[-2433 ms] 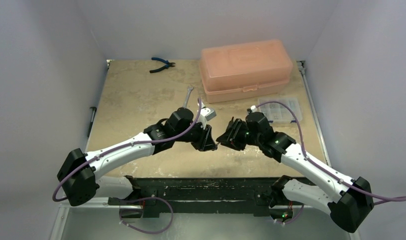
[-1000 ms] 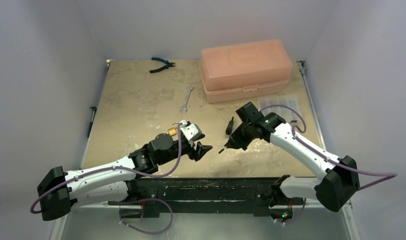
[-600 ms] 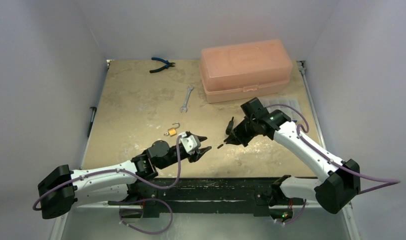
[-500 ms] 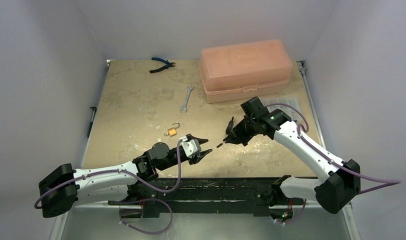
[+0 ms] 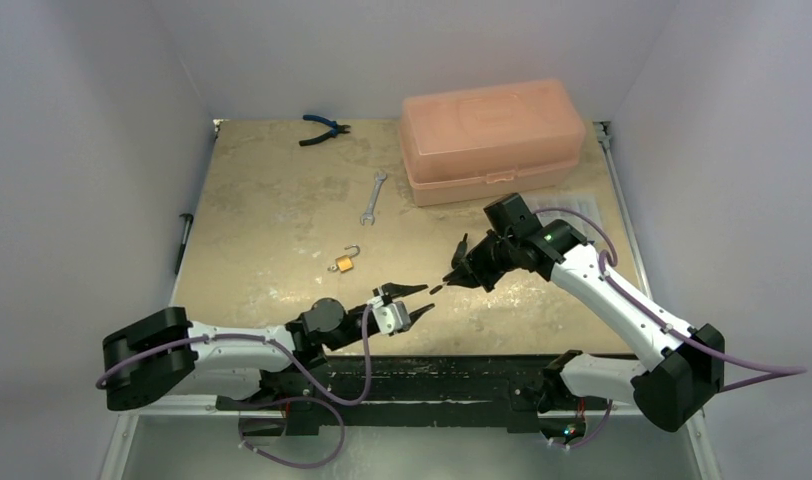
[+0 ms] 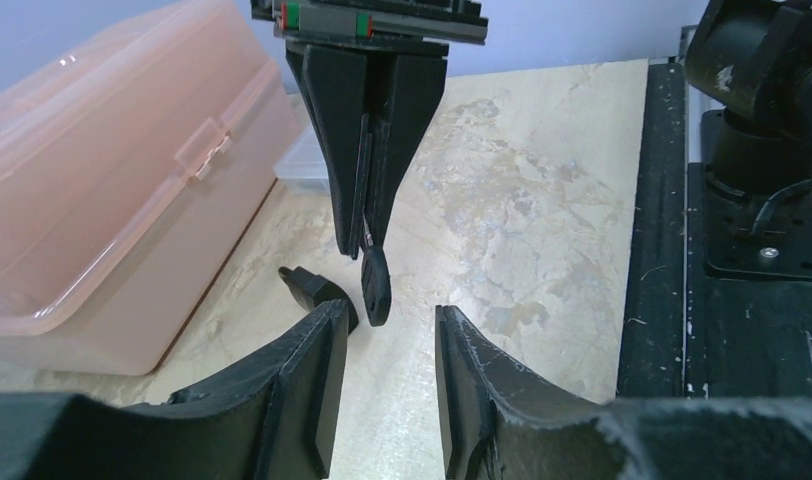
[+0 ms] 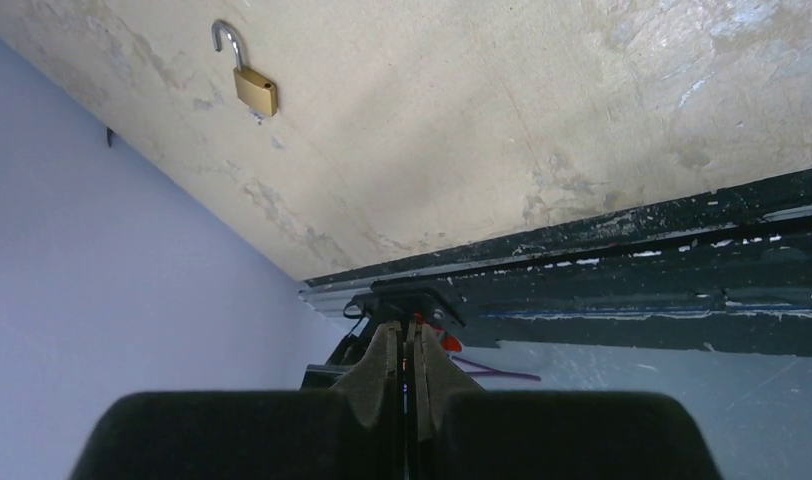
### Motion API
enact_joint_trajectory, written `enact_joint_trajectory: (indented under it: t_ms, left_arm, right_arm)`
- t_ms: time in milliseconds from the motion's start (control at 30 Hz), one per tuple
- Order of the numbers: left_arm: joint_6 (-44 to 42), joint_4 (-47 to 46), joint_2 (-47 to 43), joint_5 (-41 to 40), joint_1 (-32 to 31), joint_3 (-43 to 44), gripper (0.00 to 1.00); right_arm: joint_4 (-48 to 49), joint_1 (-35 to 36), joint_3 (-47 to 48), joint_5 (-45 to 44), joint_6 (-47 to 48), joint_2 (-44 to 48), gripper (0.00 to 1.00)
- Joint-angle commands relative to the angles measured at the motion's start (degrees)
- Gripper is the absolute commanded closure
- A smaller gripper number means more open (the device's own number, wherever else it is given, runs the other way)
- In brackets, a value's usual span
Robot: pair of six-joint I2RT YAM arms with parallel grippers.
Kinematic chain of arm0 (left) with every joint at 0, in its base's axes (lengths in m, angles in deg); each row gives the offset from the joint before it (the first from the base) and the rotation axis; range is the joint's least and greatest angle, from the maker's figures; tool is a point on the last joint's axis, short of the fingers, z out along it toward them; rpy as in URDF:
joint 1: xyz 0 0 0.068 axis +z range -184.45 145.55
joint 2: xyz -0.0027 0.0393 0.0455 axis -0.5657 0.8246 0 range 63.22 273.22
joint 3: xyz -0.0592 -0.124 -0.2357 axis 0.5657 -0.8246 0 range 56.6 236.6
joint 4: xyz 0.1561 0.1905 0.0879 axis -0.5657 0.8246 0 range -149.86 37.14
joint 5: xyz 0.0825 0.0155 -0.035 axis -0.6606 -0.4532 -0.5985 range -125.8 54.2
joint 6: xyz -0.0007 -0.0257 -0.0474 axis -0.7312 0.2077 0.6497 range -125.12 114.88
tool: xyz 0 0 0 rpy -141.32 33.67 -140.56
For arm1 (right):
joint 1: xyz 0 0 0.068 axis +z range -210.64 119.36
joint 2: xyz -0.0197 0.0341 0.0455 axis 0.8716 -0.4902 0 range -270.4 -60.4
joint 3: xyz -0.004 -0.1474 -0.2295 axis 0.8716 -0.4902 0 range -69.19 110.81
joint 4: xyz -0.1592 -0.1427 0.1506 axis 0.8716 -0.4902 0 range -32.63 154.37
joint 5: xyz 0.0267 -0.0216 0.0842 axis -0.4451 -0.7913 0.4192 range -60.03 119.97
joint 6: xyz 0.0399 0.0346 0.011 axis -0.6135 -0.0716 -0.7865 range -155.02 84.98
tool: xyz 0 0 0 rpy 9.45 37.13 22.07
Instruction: Unlock with the key
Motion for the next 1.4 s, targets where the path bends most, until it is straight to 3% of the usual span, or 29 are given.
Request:
enact_joint_trajectory:
  t_ms: [0,300,1367]
  left_arm:
    - [-2.02,-11.77,3.32,-5.42,-1.41,-1.2,0.61]
    - [-2.76,-19.38,7.6,-8.47,-2.34,-1.29,0.64]
    - [-6.55,-23.16,14.56,-9.51,-4.38,2.06,0.72]
  right_arm:
    - [1.15,-0.09,0.45,1.61,-0.88,1.22,1.0]
    - [1.62,-0.07,-0.34,2.35,-0.91,1.65,1.0]
    - [3.5,-0.08,-2.45,3.75,-1.71,2.19,1.0]
